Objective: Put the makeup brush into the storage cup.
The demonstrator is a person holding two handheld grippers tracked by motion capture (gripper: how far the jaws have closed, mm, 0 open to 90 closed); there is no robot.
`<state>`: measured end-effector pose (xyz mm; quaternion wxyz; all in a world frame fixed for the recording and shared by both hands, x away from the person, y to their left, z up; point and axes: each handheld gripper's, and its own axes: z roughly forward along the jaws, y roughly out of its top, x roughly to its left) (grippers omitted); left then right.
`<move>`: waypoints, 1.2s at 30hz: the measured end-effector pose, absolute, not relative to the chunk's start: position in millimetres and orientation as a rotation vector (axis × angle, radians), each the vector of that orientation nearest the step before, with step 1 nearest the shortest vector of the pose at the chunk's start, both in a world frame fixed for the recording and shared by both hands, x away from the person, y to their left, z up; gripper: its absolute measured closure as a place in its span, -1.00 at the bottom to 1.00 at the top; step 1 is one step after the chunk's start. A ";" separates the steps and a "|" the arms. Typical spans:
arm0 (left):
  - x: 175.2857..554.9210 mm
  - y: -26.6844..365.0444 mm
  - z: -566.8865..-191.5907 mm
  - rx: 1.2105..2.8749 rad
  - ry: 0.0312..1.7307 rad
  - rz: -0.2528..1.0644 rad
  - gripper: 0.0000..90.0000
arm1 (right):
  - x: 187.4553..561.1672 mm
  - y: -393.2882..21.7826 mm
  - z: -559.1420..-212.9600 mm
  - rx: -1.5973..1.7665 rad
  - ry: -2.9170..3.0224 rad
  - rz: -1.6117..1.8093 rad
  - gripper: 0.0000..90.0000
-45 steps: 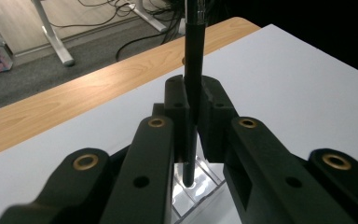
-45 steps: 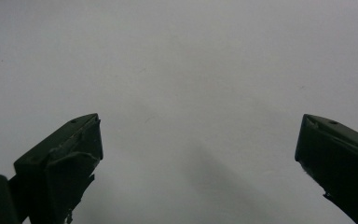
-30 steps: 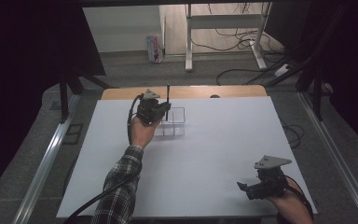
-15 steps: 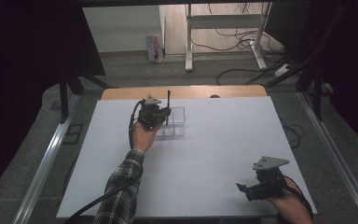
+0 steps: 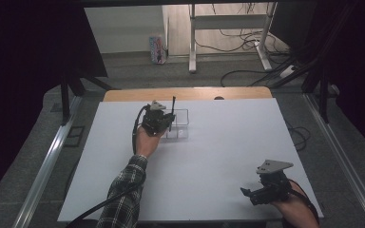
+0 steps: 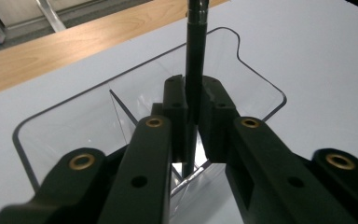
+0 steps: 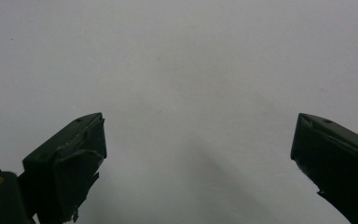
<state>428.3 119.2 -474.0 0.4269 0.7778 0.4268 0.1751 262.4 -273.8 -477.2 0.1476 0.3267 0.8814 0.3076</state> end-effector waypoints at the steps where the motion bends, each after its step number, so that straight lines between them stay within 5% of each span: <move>1: 428.1 119.7 -472.7 1.940 1.065 0.442 0.68 | 262.3 -273.5 -477.4 0.935 2.540 0.883 -0.93; 2: 428.1 120.1 -471.2 1.937 1.064 0.445 0.45 | 262.1 -273.0 -477.5 0.929 2.543 0.879 -0.93; 8: 428.2 122.9 -463.3 1.932 1.070 0.466 -0.07 | 261.9 -272.4 -477.7 0.923 2.548 0.872 -0.93; 20: 430.9 127.4 -460.4 1.965 1.093 0.400 -0.86 | 262.2 -272.7 -477.6 0.927 2.544 0.872 -0.93; 36: 423.3 130.0 -452.9 2.025 1.046 0.383 -1.00 | 263.0 -274.4 -477.2 0.950 2.540 0.888 -0.95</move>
